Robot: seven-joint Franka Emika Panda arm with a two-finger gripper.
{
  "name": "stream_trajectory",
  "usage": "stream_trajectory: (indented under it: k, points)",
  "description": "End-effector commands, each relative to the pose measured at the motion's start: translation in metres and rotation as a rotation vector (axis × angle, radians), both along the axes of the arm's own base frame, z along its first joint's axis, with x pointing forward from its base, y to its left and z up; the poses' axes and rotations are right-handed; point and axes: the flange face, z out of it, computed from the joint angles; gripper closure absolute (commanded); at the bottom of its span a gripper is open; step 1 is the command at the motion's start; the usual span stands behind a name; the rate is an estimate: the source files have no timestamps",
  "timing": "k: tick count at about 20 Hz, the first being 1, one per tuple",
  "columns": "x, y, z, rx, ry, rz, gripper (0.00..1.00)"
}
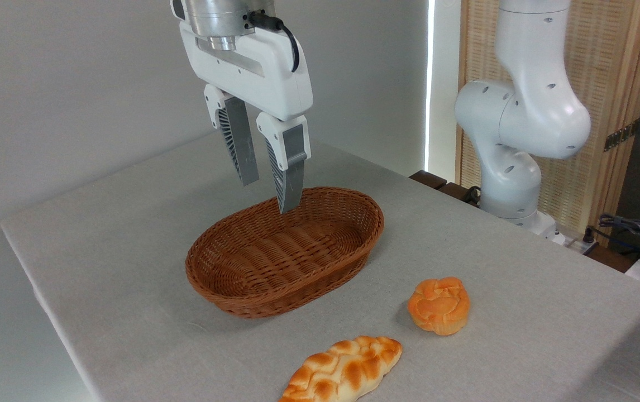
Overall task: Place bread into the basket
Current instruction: 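Move the open gripper from above the basket toward the braided bread roll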
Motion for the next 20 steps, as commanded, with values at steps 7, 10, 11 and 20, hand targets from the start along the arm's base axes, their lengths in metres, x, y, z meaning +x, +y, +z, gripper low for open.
stream_trajectory:
  k: [7, 10, 11, 20]
  points:
    - [-0.005, 0.003, 0.006, -0.034, 0.013, 0.0, 0.0]
    - [-0.009, 0.006, 0.003, -0.033, 0.019, 0.003, 0.0]
    - [-0.013, 0.008, 0.0, -0.034, 0.019, 0.005, 0.0]
    - [-0.049, 0.04, -0.059, -0.019, -0.077, -0.079, 0.0]
